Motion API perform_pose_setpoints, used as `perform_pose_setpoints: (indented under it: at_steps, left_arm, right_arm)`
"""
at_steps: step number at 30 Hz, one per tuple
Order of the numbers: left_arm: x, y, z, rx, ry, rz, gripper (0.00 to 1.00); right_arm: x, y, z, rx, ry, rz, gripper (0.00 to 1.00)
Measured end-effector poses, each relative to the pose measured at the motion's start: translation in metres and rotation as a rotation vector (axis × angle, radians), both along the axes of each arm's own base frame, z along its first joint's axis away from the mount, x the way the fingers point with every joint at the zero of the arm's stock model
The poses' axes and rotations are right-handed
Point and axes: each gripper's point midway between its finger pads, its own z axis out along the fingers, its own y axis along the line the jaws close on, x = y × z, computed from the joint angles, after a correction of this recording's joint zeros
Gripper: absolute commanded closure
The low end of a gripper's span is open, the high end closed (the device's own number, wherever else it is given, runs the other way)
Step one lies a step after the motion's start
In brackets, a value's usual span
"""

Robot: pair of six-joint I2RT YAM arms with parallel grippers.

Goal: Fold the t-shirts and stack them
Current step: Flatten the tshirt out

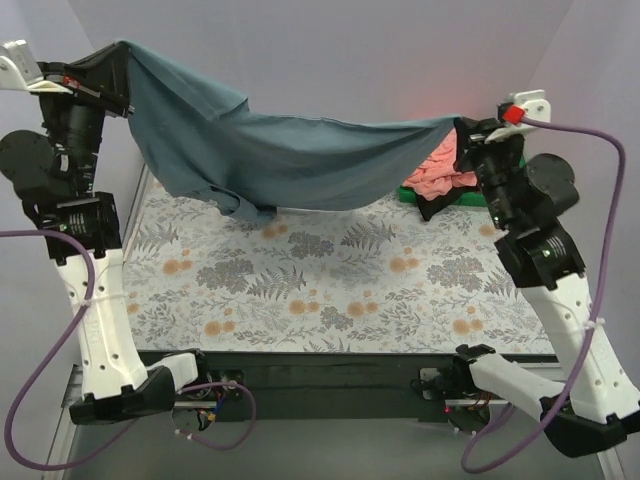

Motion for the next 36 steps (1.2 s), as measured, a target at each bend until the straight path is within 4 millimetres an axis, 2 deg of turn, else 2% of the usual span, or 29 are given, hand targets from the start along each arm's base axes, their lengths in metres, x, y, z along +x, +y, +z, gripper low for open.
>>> perform_pose_setpoints:
  at_steps: [3,8,11,14,17,19,20,23,25,26,28,29,31,33,35,36]
  left_arm:
    - [-0.037,-0.013,0.037,0.051,-0.091,-0.025,1.0]
    - [-0.075,-0.03,0.075,0.112,-0.177,-0.063,1.0]
    - [-0.089,-0.036,0.089,0.139,-0.21,-0.079,1.0]
    - [-0.097,-0.042,0.097,0.163,-0.234,-0.101,1.0]
    - [-0.089,-0.044,0.098,0.178,-0.236,-0.117,1.0]
    - [-0.072,-0.042,0.095,0.179,-0.221,-0.125,1.0]
    - [-0.057,-0.039,0.09,0.175,-0.201,-0.128,1.0]
    - [0.009,-0.027,0.058,0.151,-0.094,-0.143,1.0]
    - [0.057,-0.018,0.027,0.128,-0.006,-0.156,1.0]
    - [0.088,-0.013,0.005,0.109,0.054,-0.164,1.0]
    - [0.146,-0.001,-0.051,0.065,0.191,-0.175,1.0]
    - [0.173,0.005,-0.085,0.039,0.272,-0.18,1.0]
    - [0.206,0.011,-0.134,0.002,0.386,-0.187,1.0]
    - [0.224,0.015,-0.174,-0.034,0.483,-0.19,1.0]
    - [0.228,0.016,-0.19,-0.053,0.528,-0.192,1.0]
    - [0.226,0.015,-0.187,-0.055,0.525,-0.194,1.0]
  right_arm:
    - [-0.033,-0.01,0.033,0.028,-0.105,0.026,0.99]
    - [-0.066,-0.021,0.06,0.049,-0.201,0.043,0.99]
    - [-0.075,-0.024,0.069,0.048,-0.233,0.048,0.99]
    - [-0.076,-0.025,0.074,0.045,-0.248,0.046,0.99]
    - [-0.07,-0.022,0.076,0.047,-0.255,0.045,0.99]
    - [-0.058,-0.018,0.074,0.045,-0.246,0.042,0.99]
    - [-0.049,-0.014,0.069,0.04,-0.232,0.04,0.99]
    - [-0.013,0.0,0.049,0.021,-0.17,0.029,0.99]
    - [0.013,0.009,0.031,0.003,-0.121,0.016,0.99]
    - [0.029,0.014,0.016,-0.012,-0.082,0.01,0.99]
    - [0.06,0.025,-0.016,-0.044,-0.002,0.0,0.99]
    - [0.074,0.029,-0.033,-0.061,0.04,-0.006,0.99]
    - [0.097,0.035,-0.059,-0.087,0.102,-0.013,0.99]
    - [0.113,0.038,-0.077,-0.105,0.147,-0.018,0.99]
    - [0.12,0.039,-0.084,-0.113,0.165,-0.02,0.99]
    - [0.12,0.04,-0.084,-0.114,0.167,-0.018,0.99]
